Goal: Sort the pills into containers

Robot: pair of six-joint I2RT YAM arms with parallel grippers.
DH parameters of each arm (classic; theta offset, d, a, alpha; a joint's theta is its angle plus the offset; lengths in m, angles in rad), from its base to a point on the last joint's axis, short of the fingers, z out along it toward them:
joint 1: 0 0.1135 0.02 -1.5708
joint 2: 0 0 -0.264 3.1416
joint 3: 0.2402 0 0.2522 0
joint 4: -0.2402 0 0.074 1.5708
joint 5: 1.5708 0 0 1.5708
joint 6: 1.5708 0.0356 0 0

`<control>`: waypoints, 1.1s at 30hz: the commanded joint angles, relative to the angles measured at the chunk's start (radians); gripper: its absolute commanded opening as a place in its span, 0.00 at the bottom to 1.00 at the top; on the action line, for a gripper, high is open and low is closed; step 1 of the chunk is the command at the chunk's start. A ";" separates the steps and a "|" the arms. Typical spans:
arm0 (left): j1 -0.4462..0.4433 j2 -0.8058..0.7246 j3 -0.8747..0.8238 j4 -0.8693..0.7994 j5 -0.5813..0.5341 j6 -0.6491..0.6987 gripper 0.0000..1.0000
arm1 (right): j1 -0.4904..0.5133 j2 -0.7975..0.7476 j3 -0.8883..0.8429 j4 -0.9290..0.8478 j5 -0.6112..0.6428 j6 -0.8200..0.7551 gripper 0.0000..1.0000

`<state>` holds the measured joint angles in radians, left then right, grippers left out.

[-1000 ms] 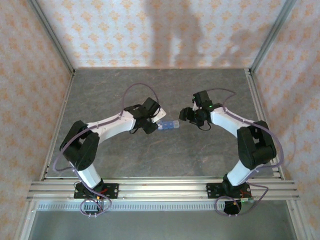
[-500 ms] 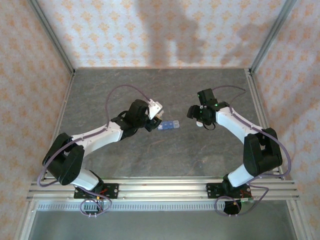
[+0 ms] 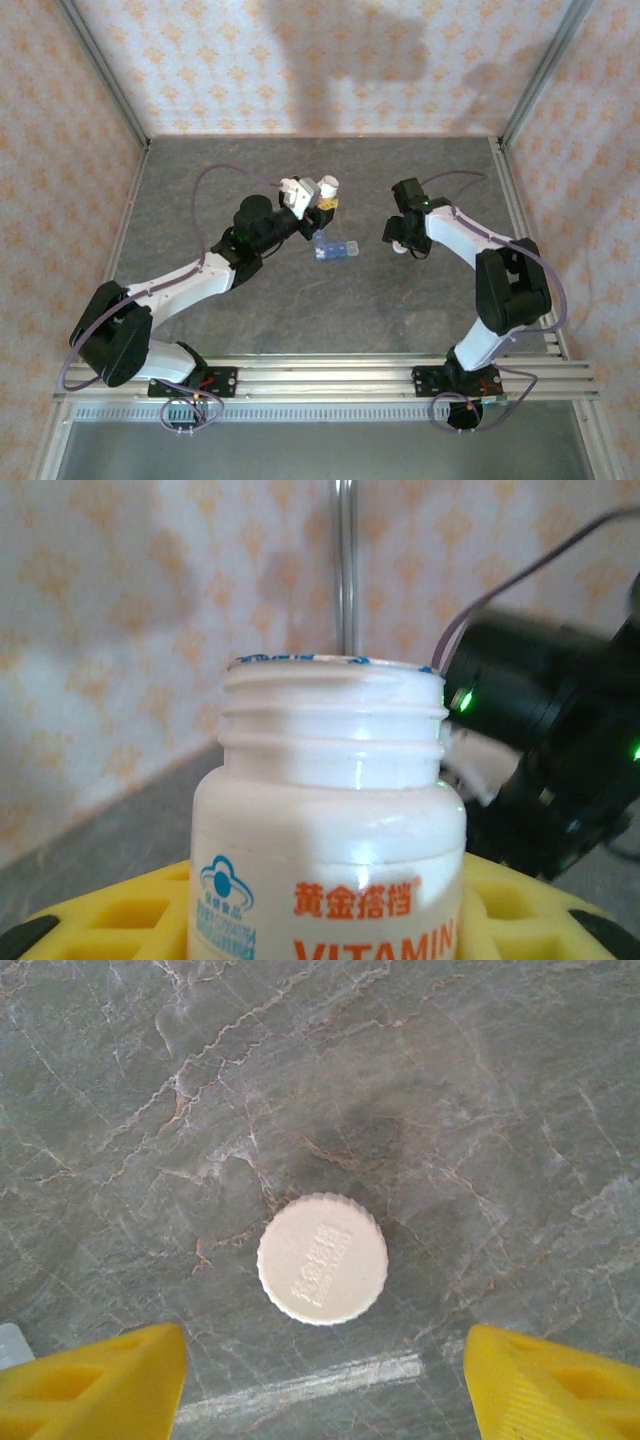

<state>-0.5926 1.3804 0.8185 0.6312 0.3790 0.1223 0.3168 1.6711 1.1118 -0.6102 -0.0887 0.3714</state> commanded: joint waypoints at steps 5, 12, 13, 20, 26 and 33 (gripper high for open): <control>0.016 0.022 -0.047 0.401 0.040 -0.114 0.00 | -0.005 0.090 0.093 -0.029 0.030 -0.045 0.72; 0.027 0.070 -0.096 0.520 0.040 -0.130 0.00 | -0.005 0.155 0.122 -0.025 0.034 -0.055 0.70; 0.029 0.078 -0.104 0.541 0.042 -0.135 0.00 | -0.006 0.157 0.122 -0.025 0.036 -0.054 0.70; 0.034 0.104 -0.133 0.562 0.046 -0.156 0.00 | -0.018 0.181 0.115 -0.010 0.032 -0.065 0.68; 0.034 0.112 -0.150 0.564 0.043 -0.151 0.00 | -0.027 0.190 0.099 0.004 0.018 -0.070 0.66; 0.034 0.120 -0.159 0.564 0.041 -0.157 0.00 | -0.029 0.195 0.077 0.028 -0.008 -0.069 0.60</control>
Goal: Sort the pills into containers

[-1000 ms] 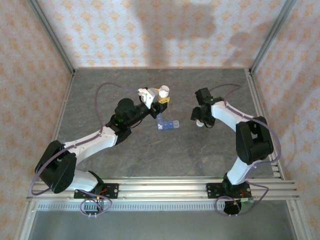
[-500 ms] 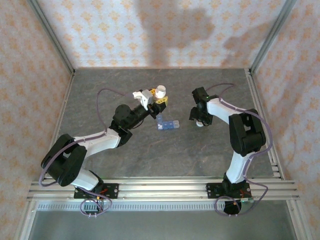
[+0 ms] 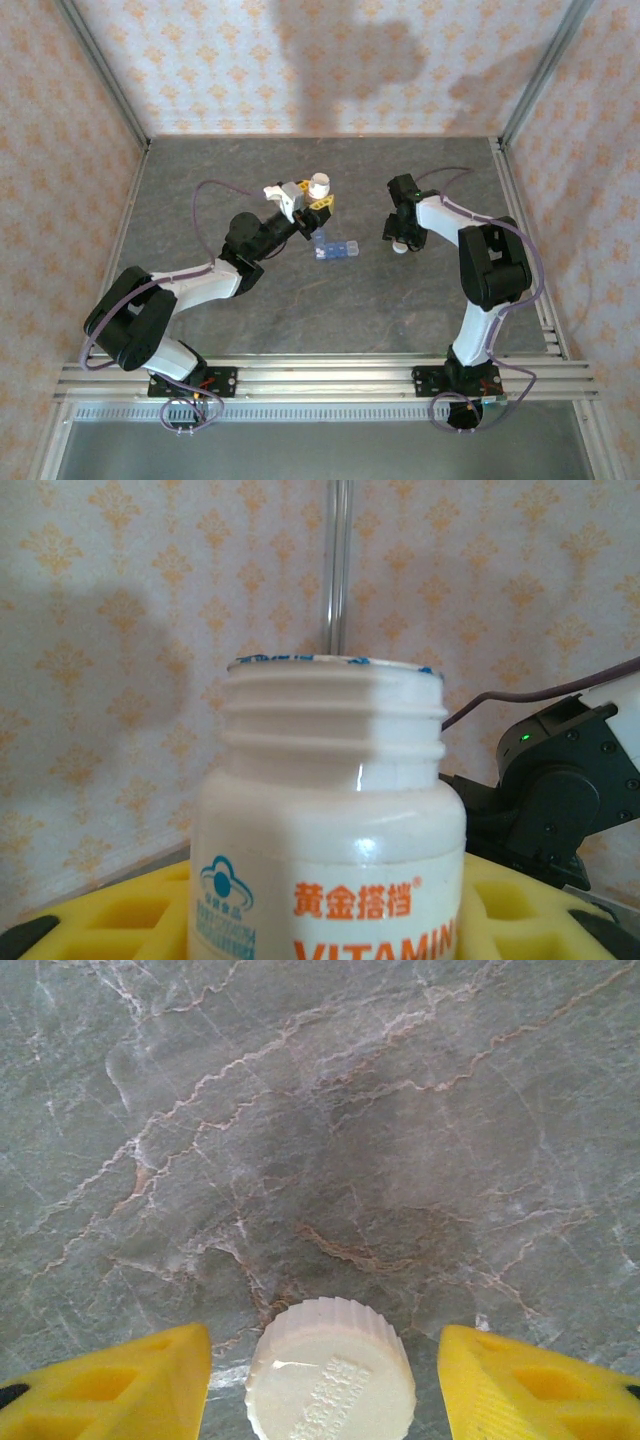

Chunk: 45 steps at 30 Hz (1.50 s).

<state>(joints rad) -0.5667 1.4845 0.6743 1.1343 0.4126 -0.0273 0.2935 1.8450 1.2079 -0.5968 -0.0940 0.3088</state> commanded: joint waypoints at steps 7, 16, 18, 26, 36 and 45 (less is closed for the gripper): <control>0.008 0.019 -0.024 0.062 0.002 -0.012 0.00 | -0.005 0.026 -0.048 0.035 -0.012 -0.002 0.58; 0.008 0.032 -0.034 0.067 0.002 -0.019 0.00 | -0.006 0.014 -0.070 0.048 -0.021 -0.001 0.43; 0.008 0.039 -0.038 0.067 0.006 -0.023 0.00 | -0.006 0.005 -0.070 0.045 -0.026 -0.002 0.39; 0.008 0.094 -0.051 0.093 0.044 -0.037 0.00 | -0.006 -0.098 -0.044 0.007 -0.079 -0.005 0.34; 0.008 0.205 -0.033 0.114 0.103 0.003 0.00 | -0.003 -0.231 0.136 -0.135 -0.203 -0.032 0.34; 0.008 0.301 0.016 0.109 0.165 0.037 0.00 | 0.008 -0.229 0.368 -0.277 -0.380 -0.090 0.34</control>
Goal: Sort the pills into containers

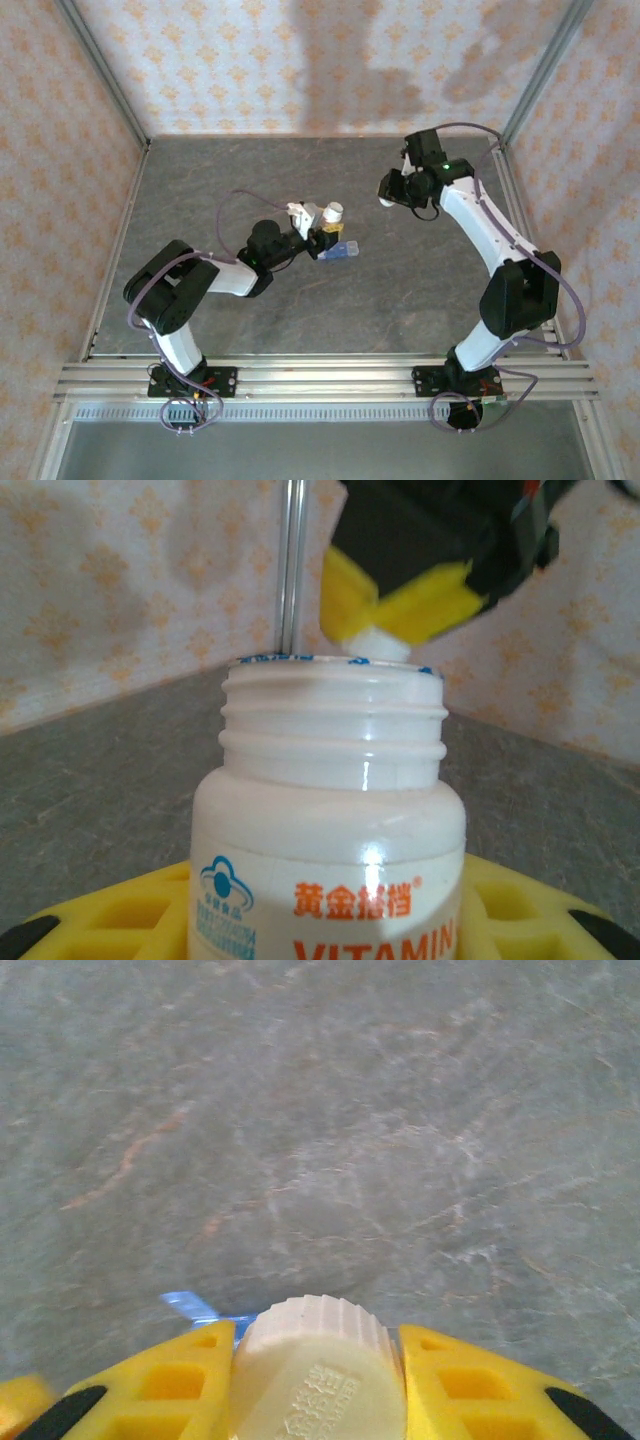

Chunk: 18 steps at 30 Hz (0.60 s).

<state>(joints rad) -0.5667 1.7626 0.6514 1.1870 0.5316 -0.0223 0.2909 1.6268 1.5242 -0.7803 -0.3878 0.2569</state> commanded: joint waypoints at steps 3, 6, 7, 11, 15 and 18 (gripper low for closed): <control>0.007 0.059 0.065 0.051 0.066 0.039 0.00 | 0.016 0.006 0.091 -0.119 -0.134 -0.064 0.34; 0.008 0.093 0.091 0.042 0.080 0.056 0.00 | 0.016 0.022 0.116 -0.142 -0.175 -0.092 0.34; 0.007 0.103 0.099 0.036 0.087 0.061 0.00 | 0.016 0.031 0.130 -0.153 -0.195 -0.103 0.34; 0.009 0.138 0.134 0.020 0.096 0.087 0.00 | 0.018 0.074 0.184 -0.196 -0.252 -0.135 0.34; 0.010 0.185 0.164 0.014 0.099 0.110 0.00 | 0.023 0.111 0.222 -0.224 -0.297 -0.155 0.33; 0.012 0.204 0.183 0.008 0.102 0.119 0.00 | 0.031 0.132 0.242 -0.241 -0.307 -0.167 0.33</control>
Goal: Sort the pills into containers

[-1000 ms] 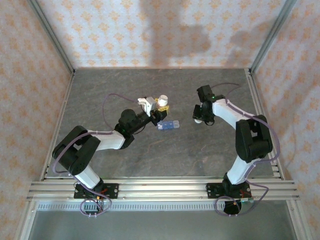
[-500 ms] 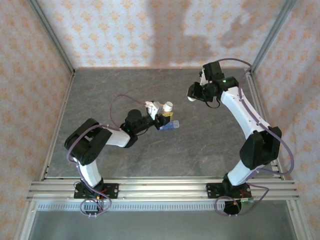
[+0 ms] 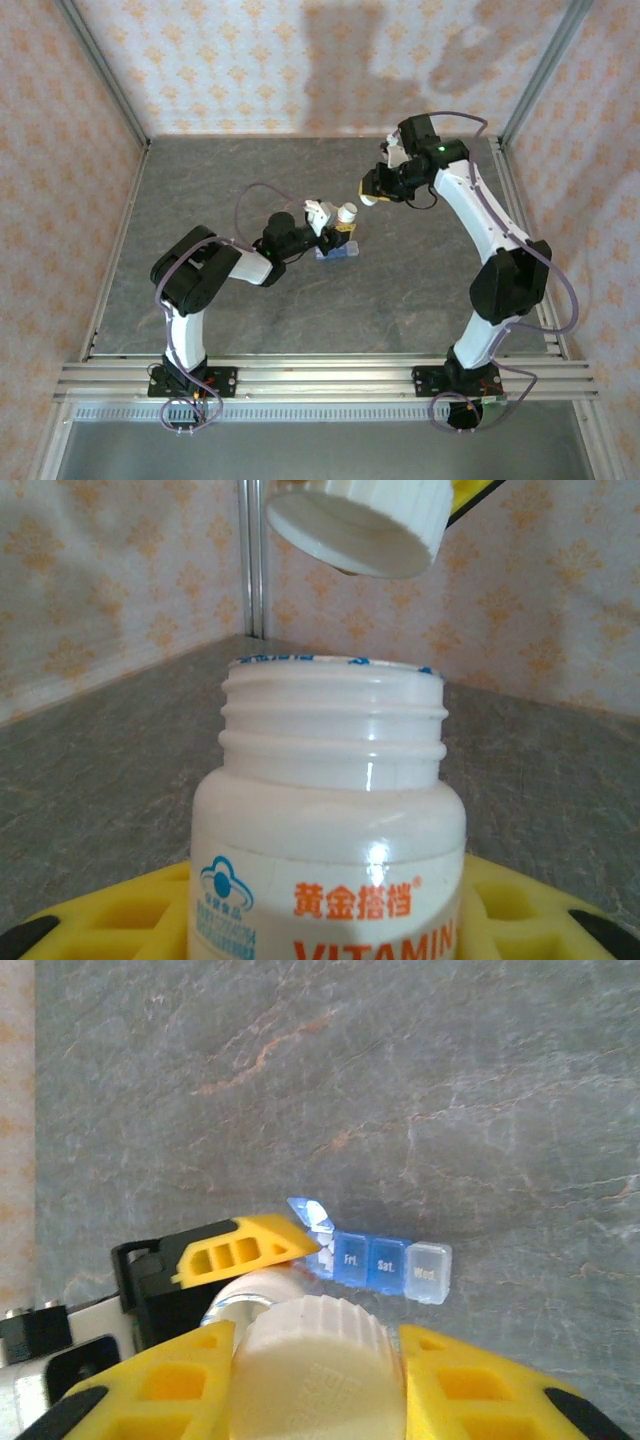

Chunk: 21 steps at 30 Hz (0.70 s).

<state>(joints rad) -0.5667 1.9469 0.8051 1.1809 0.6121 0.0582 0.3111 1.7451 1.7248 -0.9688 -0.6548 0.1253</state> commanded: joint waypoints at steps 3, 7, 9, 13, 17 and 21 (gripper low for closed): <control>0.015 0.034 0.041 0.007 0.024 0.049 0.00 | 0.023 0.028 0.053 -0.063 -0.043 -0.042 0.33; 0.022 0.038 0.047 0.005 0.030 0.058 0.00 | 0.045 0.055 0.069 -0.097 -0.045 -0.070 0.33; 0.024 0.038 0.048 0.003 0.034 0.061 0.00 | 0.056 0.067 0.073 -0.110 -0.038 -0.081 0.33; 0.026 0.030 0.046 0.005 0.046 0.062 0.00 | 0.067 0.089 0.075 -0.119 -0.021 -0.092 0.33; 0.025 0.019 0.046 0.007 0.054 0.061 0.00 | 0.067 0.103 0.076 -0.116 -0.019 -0.092 0.33; 0.025 0.006 0.043 0.014 0.068 0.054 0.00 | 0.067 0.118 0.078 -0.114 -0.018 -0.095 0.33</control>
<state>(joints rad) -0.5476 1.9823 0.8299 1.1599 0.6498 0.0994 0.3771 1.8450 1.7699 -1.0592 -0.6804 0.0498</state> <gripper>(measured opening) 0.443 0.334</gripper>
